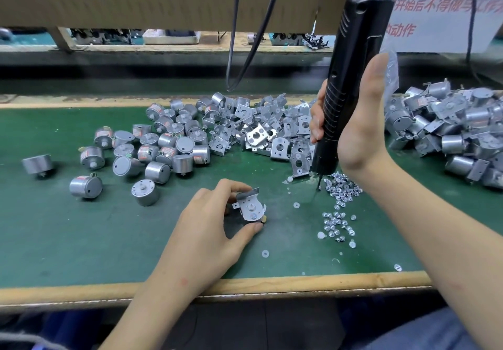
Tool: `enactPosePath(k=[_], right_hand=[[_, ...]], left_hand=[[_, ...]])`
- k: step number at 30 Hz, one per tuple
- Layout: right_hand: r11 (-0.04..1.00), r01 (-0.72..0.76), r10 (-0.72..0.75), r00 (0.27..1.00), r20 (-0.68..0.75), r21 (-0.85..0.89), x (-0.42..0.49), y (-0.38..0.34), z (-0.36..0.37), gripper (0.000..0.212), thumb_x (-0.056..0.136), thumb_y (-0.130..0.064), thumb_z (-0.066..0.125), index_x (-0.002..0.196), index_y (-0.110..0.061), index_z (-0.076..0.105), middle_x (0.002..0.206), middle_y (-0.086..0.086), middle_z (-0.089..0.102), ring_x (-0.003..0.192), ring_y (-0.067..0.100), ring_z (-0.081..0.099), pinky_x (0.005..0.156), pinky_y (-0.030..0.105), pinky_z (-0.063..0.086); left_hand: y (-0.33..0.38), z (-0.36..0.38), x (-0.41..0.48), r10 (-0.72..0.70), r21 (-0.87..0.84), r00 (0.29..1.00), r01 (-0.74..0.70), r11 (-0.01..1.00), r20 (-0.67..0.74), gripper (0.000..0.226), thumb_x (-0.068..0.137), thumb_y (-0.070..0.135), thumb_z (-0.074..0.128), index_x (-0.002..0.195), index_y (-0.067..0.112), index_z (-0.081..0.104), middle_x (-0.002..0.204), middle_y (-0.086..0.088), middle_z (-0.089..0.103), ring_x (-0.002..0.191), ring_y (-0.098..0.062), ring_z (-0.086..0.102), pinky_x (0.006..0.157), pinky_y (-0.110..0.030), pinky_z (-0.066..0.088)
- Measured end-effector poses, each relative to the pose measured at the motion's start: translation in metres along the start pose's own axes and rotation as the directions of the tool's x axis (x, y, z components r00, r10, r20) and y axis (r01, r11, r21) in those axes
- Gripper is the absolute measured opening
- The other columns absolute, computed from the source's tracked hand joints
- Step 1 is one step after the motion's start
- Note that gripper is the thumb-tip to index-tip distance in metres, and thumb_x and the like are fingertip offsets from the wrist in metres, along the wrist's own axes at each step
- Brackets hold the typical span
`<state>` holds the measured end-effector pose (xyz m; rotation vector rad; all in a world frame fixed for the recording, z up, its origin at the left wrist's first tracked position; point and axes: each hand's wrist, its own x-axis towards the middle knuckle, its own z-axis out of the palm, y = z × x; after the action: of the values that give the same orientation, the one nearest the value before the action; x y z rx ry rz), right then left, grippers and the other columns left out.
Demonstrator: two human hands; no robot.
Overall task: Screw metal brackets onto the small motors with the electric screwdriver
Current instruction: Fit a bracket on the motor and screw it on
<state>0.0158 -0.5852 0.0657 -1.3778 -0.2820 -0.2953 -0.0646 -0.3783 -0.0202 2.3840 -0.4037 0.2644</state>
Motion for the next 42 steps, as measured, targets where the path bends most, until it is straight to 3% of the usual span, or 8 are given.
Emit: enactPosePath(k=[13, 21, 32, 36, 40, 42], right_hand=[[1.000, -0.003, 0.003, 1.000, 0.003, -0.010, -0.0022, -0.0012, 0.0035, 0.079, 0.057, -0.093, 0.042, 0.070, -0.016, 0.053, 0.055, 0.006, 0.046, 0.046, 0.024, 0.042, 0.050, 0.030, 0.039], [1.000, 0.007, -0.006, 1.000, 0.012, -0.021, -0.0010, -0.0004, 0.0018, 0.080, 0.055, -0.099, 0.044, 0.066, -0.020, 0.055, 0.055, 0.006, 0.047, 0.046, 0.024, 0.042, 0.049, 0.030, 0.040], [1.000, 0.008, -0.008, 1.000, 0.006, -0.005, -0.0007, 0.0015, 0.0002, 0.075, 0.059, -0.096, 0.045, 0.066, -0.022, 0.056, 0.055, 0.001, 0.049, 0.046, 0.022, 0.043, 0.047, 0.028, 0.040], [1.000, 0.007, -0.007, 1.000, 0.002, 0.017, -0.0013, -0.0001, 0.0007, 0.068, 0.061, -0.093, 0.045, 0.062, -0.027, 0.059, 0.057, -0.003, 0.050, 0.047, 0.020, 0.044, 0.048, 0.029, 0.040], [1.000, 0.003, -0.003, 1.000, 0.019, -0.008, -0.0031, -0.0032, 0.0029, 0.074, 0.060, -0.094, 0.045, 0.067, -0.021, 0.056, 0.057, 0.002, 0.049, 0.048, 0.024, 0.043, 0.050, 0.031, 0.040], [1.000, 0.006, -0.005, 0.999, 0.043, -0.006, -0.0038, -0.0072, 0.0075, 0.076, 0.059, -0.092, 0.045, 0.071, -0.018, 0.056, 0.058, 0.004, 0.051, 0.049, 0.024, 0.045, 0.051, 0.032, 0.043]], left_hand=[[-0.0014, 0.0015, 0.0001, 0.029, 0.027, 1.000, -0.029, 0.999, -0.011, 0.048, 0.078, 0.043, 0.078, 0.117, 0.042, 0.050, 0.102, 0.037, 0.054, 0.095, -0.002, 0.053, 0.083, -0.012, 0.040], [-0.0009, 0.0020, 0.0002, 0.031, 0.033, 0.999, -0.031, 0.999, -0.011, 0.049, 0.078, 0.044, 0.078, 0.118, 0.042, 0.050, 0.097, 0.040, 0.051, 0.098, -0.004, 0.054, 0.083, -0.024, 0.047], [-0.0019, 0.0013, 0.0008, 0.044, 0.076, 0.999, -0.044, 0.996, -0.001, 0.044, 0.080, 0.045, 0.074, 0.119, 0.035, 0.055, 0.100, 0.032, 0.054, 0.098, -0.006, 0.052, 0.082, -0.022, 0.044], [-0.0027, 0.0016, 0.0010, 0.046, 0.075, 0.999, -0.046, 0.996, 0.000, 0.044, 0.080, 0.045, 0.074, 0.118, 0.035, 0.055, 0.100, 0.032, 0.054, 0.097, -0.005, 0.051, 0.081, -0.013, 0.040], [-0.0020, 0.0003, 0.0020, 0.055, 0.060, 0.998, -0.054, 0.997, -0.018, 0.042, 0.078, 0.042, 0.077, 0.115, 0.034, 0.057, 0.101, 0.027, 0.057, 0.096, -0.005, 0.050, 0.084, -0.010, 0.037], [-0.0014, 0.0000, 0.0021, 0.051, 0.041, 0.999, -0.050, 0.998, -0.019, 0.043, 0.077, 0.039, 0.079, 0.114, 0.033, 0.059, 0.098, 0.033, 0.056, 0.096, -0.003, 0.051, 0.084, -0.009, 0.037]])
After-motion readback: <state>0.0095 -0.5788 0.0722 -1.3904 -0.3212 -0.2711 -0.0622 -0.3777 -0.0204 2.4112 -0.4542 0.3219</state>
